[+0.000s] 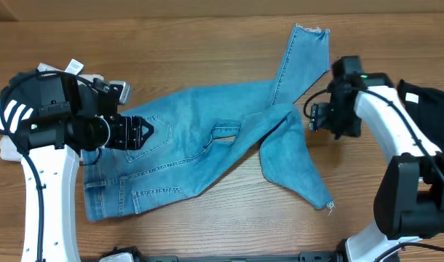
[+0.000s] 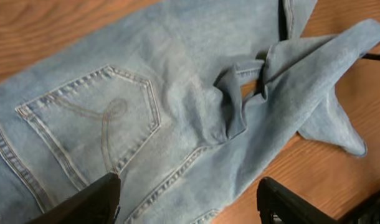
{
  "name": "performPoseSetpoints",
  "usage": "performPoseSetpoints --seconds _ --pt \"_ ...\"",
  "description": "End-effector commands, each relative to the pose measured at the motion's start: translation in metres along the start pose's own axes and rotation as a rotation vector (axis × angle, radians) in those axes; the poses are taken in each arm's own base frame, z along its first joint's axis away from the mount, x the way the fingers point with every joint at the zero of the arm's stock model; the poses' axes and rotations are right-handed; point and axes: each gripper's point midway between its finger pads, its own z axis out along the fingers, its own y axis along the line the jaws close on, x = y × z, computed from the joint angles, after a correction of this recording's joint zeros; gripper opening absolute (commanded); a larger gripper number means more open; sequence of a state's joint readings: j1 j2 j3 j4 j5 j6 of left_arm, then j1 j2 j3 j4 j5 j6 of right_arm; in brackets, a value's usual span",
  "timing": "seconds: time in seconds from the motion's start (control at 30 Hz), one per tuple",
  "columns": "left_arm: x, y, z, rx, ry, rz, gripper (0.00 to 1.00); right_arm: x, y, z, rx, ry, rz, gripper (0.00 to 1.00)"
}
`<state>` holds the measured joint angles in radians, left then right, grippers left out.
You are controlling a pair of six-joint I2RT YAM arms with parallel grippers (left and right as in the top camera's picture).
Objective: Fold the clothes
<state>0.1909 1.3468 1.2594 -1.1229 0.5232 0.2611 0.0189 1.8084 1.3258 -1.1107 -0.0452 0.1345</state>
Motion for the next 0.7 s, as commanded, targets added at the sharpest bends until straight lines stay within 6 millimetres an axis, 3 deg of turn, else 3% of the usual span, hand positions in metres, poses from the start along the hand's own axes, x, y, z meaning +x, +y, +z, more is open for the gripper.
performPoseSetpoints --seconds 0.0,0.17,0.33,0.47,0.67 --pt "-0.001 -0.002 -0.004 -0.004 0.005 -0.012 0.73 0.023 0.062 -0.021 -0.39 0.108 -0.03 0.72" --pt "0.0 -0.002 -0.004 -0.004 0.006 -0.012 0.75 0.068 0.089 -0.028 -0.452 0.262 -0.122 0.72" --pt "-0.003 -0.001 -0.004 -0.011 -0.004 -0.006 0.77 0.097 0.111 -0.004 -0.333 0.293 -0.269 0.73" --pt "-0.004 -0.001 -0.004 -0.011 -0.009 -0.003 0.78 0.098 0.097 0.029 -0.065 0.205 -0.258 0.76" --pt "-0.005 0.0 -0.004 -0.013 -0.011 -0.002 0.78 0.108 0.075 0.071 0.065 0.141 -0.194 0.77"
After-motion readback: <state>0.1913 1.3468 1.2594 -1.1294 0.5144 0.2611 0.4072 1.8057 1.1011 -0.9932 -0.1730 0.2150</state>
